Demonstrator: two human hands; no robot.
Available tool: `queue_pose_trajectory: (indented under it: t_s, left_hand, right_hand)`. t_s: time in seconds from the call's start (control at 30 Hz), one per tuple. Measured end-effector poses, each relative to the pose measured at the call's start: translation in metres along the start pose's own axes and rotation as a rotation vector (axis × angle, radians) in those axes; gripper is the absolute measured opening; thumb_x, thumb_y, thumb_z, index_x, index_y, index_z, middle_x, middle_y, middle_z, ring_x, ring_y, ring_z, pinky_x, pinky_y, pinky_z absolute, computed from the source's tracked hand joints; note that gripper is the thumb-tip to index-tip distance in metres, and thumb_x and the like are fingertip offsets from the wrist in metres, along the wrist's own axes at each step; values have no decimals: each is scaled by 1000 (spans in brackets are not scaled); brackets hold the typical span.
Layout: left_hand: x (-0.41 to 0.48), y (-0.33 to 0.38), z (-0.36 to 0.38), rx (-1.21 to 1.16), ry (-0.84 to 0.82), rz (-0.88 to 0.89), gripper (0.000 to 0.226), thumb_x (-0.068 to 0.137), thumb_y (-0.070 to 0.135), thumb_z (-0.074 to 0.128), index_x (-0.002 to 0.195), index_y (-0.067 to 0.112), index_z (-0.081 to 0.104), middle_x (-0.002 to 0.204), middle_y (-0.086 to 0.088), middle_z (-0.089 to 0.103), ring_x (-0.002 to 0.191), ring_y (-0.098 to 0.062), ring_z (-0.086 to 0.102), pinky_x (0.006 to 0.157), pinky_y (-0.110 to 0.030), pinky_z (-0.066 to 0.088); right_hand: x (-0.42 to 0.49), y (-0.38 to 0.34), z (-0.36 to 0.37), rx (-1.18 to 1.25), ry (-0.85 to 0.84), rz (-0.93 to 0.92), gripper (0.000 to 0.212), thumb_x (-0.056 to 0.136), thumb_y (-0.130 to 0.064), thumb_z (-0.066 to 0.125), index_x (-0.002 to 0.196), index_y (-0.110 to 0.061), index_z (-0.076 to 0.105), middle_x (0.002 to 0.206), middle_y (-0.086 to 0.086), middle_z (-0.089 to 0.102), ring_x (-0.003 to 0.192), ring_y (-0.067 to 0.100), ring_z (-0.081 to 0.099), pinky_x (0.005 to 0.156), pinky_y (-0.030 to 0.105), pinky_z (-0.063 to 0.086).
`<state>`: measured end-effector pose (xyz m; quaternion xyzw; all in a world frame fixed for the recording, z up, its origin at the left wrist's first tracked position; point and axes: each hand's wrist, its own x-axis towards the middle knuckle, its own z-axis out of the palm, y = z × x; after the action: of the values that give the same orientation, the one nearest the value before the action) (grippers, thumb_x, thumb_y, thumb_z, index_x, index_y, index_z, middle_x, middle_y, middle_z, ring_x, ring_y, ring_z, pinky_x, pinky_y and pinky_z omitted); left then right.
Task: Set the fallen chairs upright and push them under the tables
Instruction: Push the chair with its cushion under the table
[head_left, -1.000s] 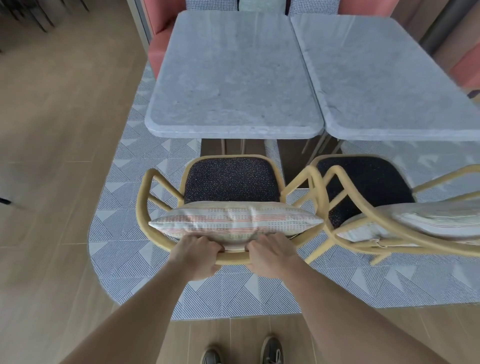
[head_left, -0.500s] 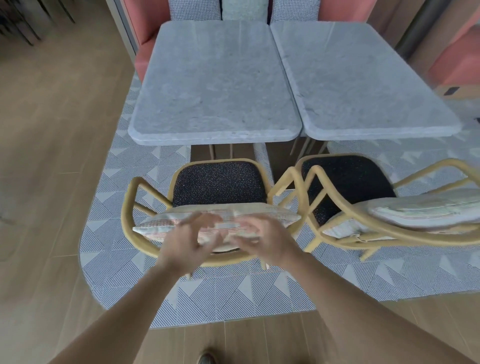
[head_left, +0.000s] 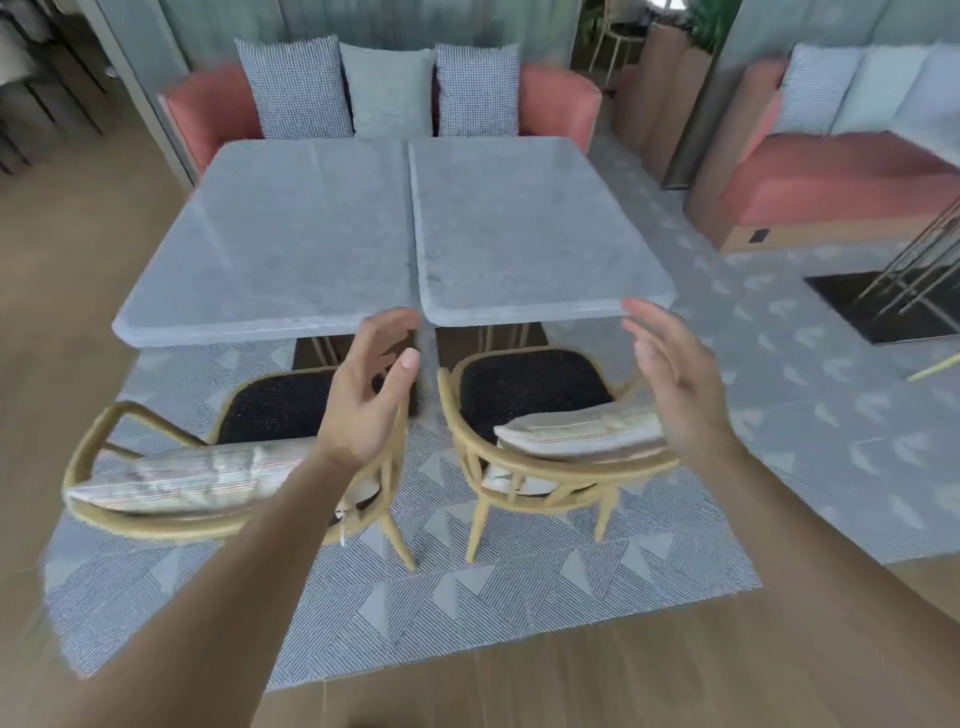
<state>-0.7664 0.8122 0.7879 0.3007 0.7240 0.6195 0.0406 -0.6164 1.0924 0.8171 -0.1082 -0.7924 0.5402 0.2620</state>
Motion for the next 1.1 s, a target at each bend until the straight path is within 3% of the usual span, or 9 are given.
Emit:
queue_pose_trajectory:
  t_s: [0.2,0.3,0.4,0.5,0.6,0.73,0.83,0.93,1.1]
  left_hand:
    - [25,2,84,195,-128,-8,59,94,66,60,141,30,56,138,15,64,133,-4,58,115,-38,45]
    - [33,-29,130,582,-325,20,62,88,77,57,133,34,61,123,11,67,108,-5,62,102,-48,51]
    - [29,-75,190,917,-723,-134,68,85,85,55,137,42,55,129,10,66,110,-13,64,94,-41,55]
    - [15,-115,242,1025,-890,-202,79,85,79,63,149,37,47,133,0,65,115,-23,62,94,-43,54]
    - [11,-138,281,1079,-868,-224,63,90,65,66,140,27,58,127,-2,69,115,-29,67,98,-48,55]
    - [25,-154,295,1194,-936,-322,42,96,53,62,124,23,68,107,-1,73,101,-27,71,92,-48,59]
    - [29,-160,293,1172,-970,-293,37,96,52,63,119,24,71,95,3,71,91,-25,70,87,-44,59]
    - [33,-161,285,1178,-945,-261,30,95,49,63,112,28,73,80,9,61,81,-23,68,80,-39,58]
    - [33,-160,289,1146,-877,-227,27,94,48,64,109,29,75,81,10,63,77,-19,63,77,-36,55]
  right_hand:
    - [29,36,-59,-95,-18,55,64,87,-65,55,141,-29,58,144,-9,62,134,2,58,114,24,43]
    - [36,89,-70,-292,-104,119,62,81,-73,55,130,-35,61,124,-18,62,120,-3,57,106,28,41]
    - [24,159,-84,-621,-353,232,69,78,-82,55,127,-34,65,119,-14,59,122,17,56,105,38,42]
    - [12,213,-95,-948,-763,278,86,76,-92,46,140,-36,59,140,-8,57,133,18,50,112,42,44]
    - [14,246,-86,-1117,-1029,165,72,85,-81,57,143,-39,49,148,-7,53,139,19,49,117,43,40]
    - [35,260,-63,-1165,-1117,60,48,94,-70,53,119,-30,63,102,-9,71,91,14,72,71,29,55]
    - [44,271,-58,-1211,-1205,-23,43,97,-61,54,115,-26,71,91,-8,74,78,14,73,77,34,62]
    - [44,280,-54,-1214,-1145,-73,33,95,-51,59,115,-29,72,87,-9,74,71,13,70,73,31,58]
    - [47,282,-57,-1221,-1160,-78,32,94,-52,64,116,-30,72,86,-11,74,70,9,68,74,28,60]
